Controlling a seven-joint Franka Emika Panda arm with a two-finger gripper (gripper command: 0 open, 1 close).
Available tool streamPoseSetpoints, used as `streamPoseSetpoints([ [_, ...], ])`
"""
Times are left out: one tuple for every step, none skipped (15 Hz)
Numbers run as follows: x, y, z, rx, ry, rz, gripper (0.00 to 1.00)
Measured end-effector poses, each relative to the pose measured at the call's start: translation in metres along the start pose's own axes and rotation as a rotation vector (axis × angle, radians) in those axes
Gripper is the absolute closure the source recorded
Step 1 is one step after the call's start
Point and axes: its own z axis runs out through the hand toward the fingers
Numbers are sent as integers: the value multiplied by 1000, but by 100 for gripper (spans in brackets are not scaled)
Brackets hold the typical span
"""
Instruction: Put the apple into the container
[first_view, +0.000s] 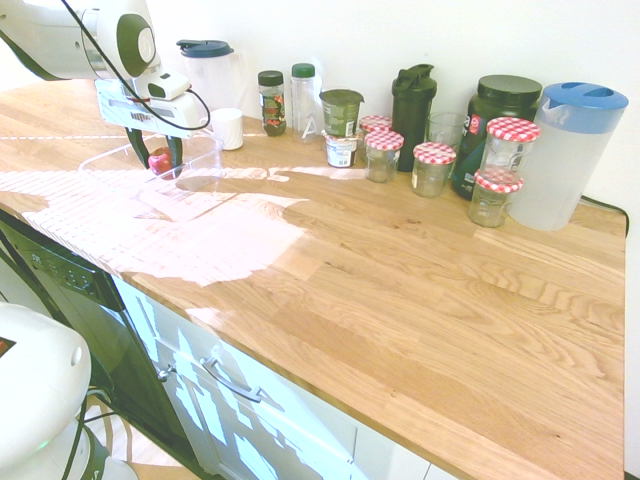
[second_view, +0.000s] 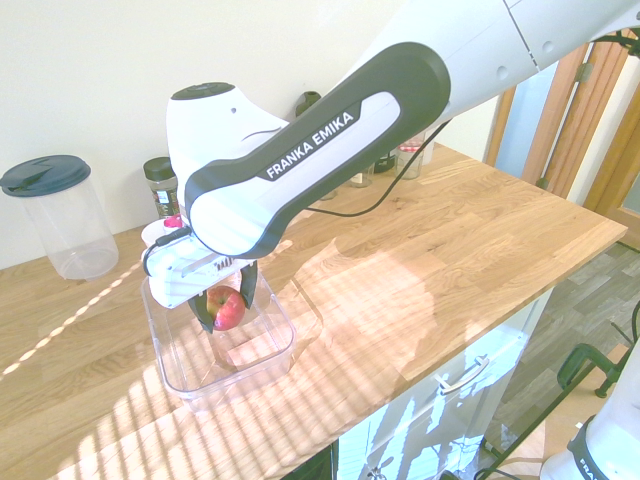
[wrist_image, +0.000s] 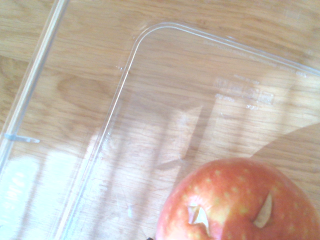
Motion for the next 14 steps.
streamPoseSetpoints([
  [0, 0, 0, 0, 0, -1, 0],
  [-1, -1, 0, 1, 0, -2, 0],
  [-2, -1, -1, 1, 0, -3, 0],
  [-3, -1, -1, 2, 1, -5, 0],
  [-3, -2, -3, 5, 2, -5, 0],
  [-3, -2, -9, 12, 8, -4, 0],
  [0, -1, -20, 17, 18, 0, 0],
  [5, 3, -40, 10, 24, 11, 0],
  [15, 11, -69, 3, 25, 23, 0],
  [27, 24, -100, 2, 26, 37, 0],
  [46, 42, -129, 5, 30, 59, 0],
  [69, 67, -149, -2, 35, 94, 0],
  [94, 95, -158, -20, 40, 135, 0],
  [117, 122, -160, -37, 45, 179, 0],
])
